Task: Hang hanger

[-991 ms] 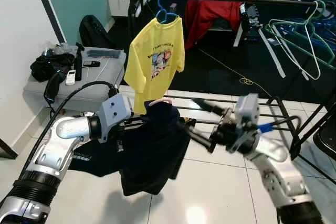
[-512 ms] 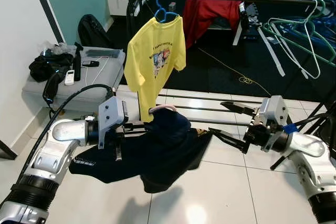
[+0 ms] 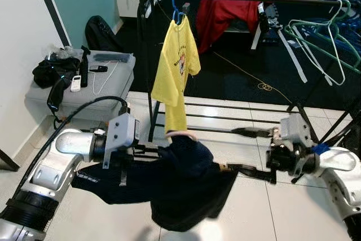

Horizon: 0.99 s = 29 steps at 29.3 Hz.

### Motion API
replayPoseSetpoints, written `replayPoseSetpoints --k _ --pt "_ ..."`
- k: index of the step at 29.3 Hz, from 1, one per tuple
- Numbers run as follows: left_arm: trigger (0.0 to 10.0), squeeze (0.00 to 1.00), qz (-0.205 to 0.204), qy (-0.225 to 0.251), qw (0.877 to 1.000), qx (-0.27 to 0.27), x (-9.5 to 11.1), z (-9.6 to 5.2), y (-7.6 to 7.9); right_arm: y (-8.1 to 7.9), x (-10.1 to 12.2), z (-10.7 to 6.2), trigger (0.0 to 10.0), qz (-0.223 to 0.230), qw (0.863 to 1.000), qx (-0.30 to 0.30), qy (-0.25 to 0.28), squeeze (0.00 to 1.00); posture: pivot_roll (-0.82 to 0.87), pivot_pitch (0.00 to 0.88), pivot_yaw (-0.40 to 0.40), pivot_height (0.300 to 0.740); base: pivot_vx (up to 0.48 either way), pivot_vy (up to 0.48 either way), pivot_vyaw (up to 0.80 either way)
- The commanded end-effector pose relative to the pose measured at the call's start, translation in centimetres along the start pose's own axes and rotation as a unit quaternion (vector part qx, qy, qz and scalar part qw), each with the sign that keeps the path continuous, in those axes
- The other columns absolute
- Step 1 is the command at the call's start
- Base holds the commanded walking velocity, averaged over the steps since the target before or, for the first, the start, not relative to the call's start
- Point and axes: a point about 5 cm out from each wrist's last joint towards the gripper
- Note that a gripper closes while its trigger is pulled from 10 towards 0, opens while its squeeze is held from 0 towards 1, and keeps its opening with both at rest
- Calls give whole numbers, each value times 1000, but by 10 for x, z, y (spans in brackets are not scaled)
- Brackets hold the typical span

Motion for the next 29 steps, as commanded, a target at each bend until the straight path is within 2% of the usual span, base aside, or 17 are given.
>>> replayPoseSetpoints --k 1,2,4,7,9,11,14,18,25,28,29 --pt "0 0 19 10 1000 -21 8 5 1 -1 2 7 10000 -6 1000 17 3 0 -72 127 16 740 0 0 0" --pt "0 0 24 6 999 -35 9 9 3 8 7 13 10000 -14 1000 10 16 0 -69 128 13 740 0 0 0" --pt "0 0 24 6 999 -35 9 9 3 8 7 13 10000 -14 1000 10 16 0 -69 128 13 740 0 0 0" --pt "0 0 24 -2 998 -52 8 19 9 28 39 32 10000 -38 995 -8 88 0 -66 127 4 740 0 0 0" --pt "0 0 24 -2 998 -52 8 19 9 28 39 32 10000 -38 995 -8 88 0 -66 127 4 740 0 0 0" --pt "0 0 23 -5 998 -58 7 24 12 31 48 40 10000 -47 993 -9 105 0 -67 128 4 740 0 0 0" --pt "0 0 20 -20 997 -68 1 29 17 25 58 51 10000 -27 992 27 122 0 -61 128 0 740 0 0 0" --pt "0 0 15 -29 997 -69 -2 30 17 20 65 52 10000 -10 990 58 131 0 -62 127 -3 740 0 0 0" --pt "0 0 5 -35 997 -62 -8 30 16 23 84 52 10000 24 981 63 181 0 -67 128 0 740 0 0 0" --pt "0 0 0 -34 998 -61 -8 30 16 20 85 53 10000 28 980 76 180 0 -67 127 -1 740 0 0 0" --pt "0 0 -2 -35 998 -60 -9 31 16 14 83 52 10000 35 981 97 167 0 -68 127 0 740 0 0 0"
Point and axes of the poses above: a point about 5 cm out from each wrist's last joint towards the gripper, its own z axis pointing out of the wrist towards the gripper, its own x axis along the axis of the wrist's last joint, y = z × x, and after that the axes turned 6 degrees about -z, right-handed
